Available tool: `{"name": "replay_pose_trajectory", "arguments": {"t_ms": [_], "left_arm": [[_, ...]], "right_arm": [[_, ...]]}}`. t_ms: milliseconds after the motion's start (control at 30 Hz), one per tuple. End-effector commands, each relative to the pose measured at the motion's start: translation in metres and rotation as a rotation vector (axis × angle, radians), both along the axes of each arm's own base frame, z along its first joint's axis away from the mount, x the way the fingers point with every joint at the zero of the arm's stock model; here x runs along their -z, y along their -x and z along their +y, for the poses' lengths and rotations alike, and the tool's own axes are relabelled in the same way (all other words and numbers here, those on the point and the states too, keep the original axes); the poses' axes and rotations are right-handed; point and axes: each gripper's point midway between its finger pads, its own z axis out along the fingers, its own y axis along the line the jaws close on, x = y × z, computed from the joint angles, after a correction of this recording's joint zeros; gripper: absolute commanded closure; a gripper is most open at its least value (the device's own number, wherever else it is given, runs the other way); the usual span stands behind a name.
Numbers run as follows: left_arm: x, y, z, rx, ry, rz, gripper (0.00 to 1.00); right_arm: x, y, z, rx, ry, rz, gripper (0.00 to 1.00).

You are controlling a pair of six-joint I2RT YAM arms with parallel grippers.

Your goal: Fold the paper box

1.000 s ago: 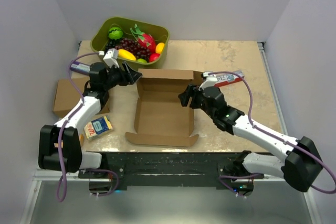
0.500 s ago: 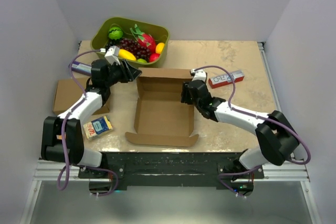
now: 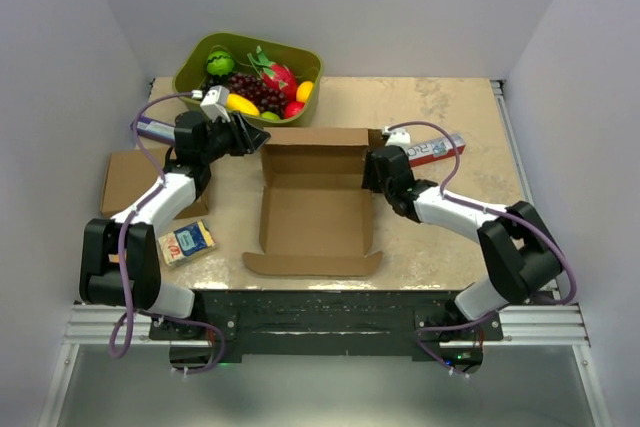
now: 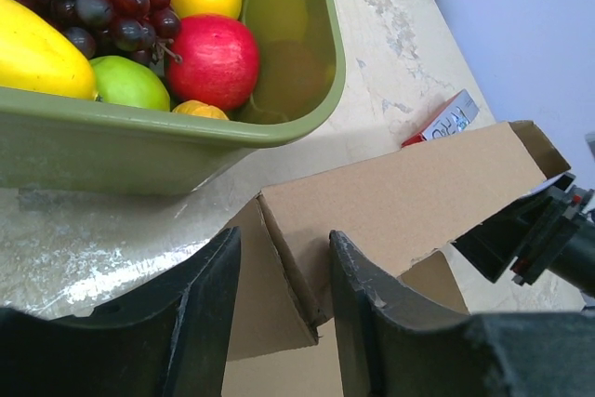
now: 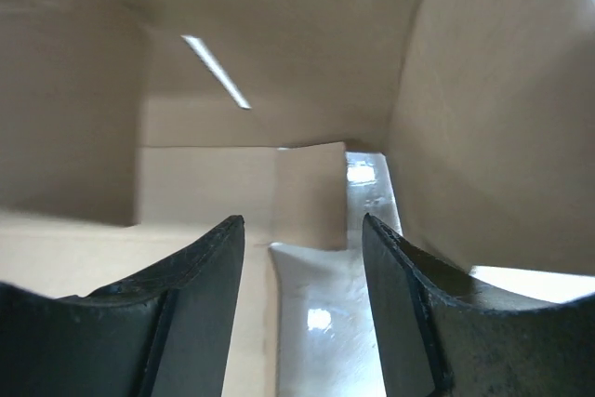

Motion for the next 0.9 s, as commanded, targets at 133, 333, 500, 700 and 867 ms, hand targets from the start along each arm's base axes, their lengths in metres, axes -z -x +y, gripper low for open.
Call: {"name": "replay_pose_trajectory", "arguments": {"t_ms": [133,333,500,700,867], "left_arm": [[0.021,-0.003,0.009,-0.018,-0.060,0.045,0.54],[0.022,-0.002,0.008,-0.017,-0.065,0.046,0.54],[0.016,-0.002,0.008,-0.010,-0.069,0.024,0.53],[-0.003,0.001,0.007,-0.003,-0.067,-0.031,0.36],[-0.027,0.005,0.011,-0.007,-0.099,-0.112,0.28]], "right_arm": [[0.021,-0.015,-0.002,-0.007,0.014,0.002,0.39],[0.025,-0.028,0.001,-0.011,0.010,-0.023,0.37],[0.013,-0.027,0.009,-0.037,-0.045,-0.032,0.36],[-0.014,-0.008,-0.007,-0.006,-0.074,-0.076,0.26],[-0.027,-0.014,-0.023,0.045,-0.024,-0.087,0.25]]}}
